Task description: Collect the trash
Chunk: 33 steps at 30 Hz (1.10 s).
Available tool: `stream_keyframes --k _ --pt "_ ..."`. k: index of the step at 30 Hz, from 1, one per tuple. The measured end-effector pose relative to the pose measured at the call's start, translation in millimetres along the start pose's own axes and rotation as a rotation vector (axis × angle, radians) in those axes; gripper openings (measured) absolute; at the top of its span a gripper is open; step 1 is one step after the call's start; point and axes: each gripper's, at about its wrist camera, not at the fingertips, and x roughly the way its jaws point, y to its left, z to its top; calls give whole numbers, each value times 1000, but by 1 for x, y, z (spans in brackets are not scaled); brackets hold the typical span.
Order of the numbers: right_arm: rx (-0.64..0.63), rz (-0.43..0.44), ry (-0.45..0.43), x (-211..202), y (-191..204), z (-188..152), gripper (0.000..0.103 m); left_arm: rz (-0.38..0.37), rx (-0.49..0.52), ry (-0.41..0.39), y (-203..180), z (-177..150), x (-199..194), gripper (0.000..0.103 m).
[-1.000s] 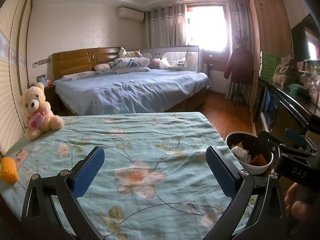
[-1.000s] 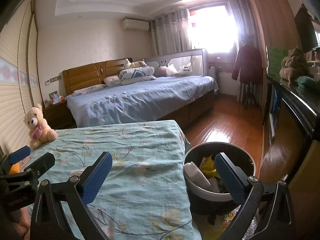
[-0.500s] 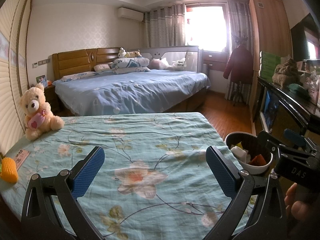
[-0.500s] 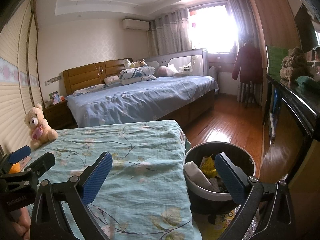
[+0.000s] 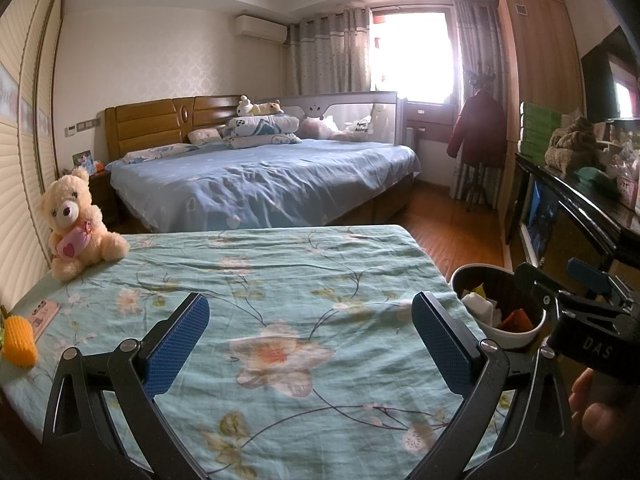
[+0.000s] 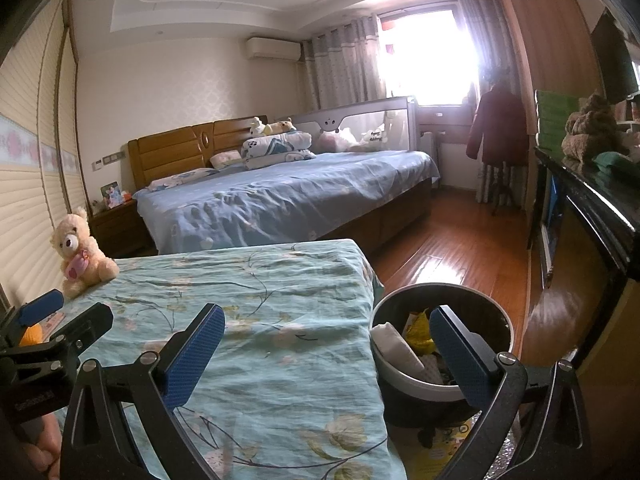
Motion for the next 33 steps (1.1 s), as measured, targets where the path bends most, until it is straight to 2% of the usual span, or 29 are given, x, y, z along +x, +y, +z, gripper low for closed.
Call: stream_keyframes --k 33 --pt "15 26 49 12 5 -3 103 -3 -8 33 5 -5 8 103"
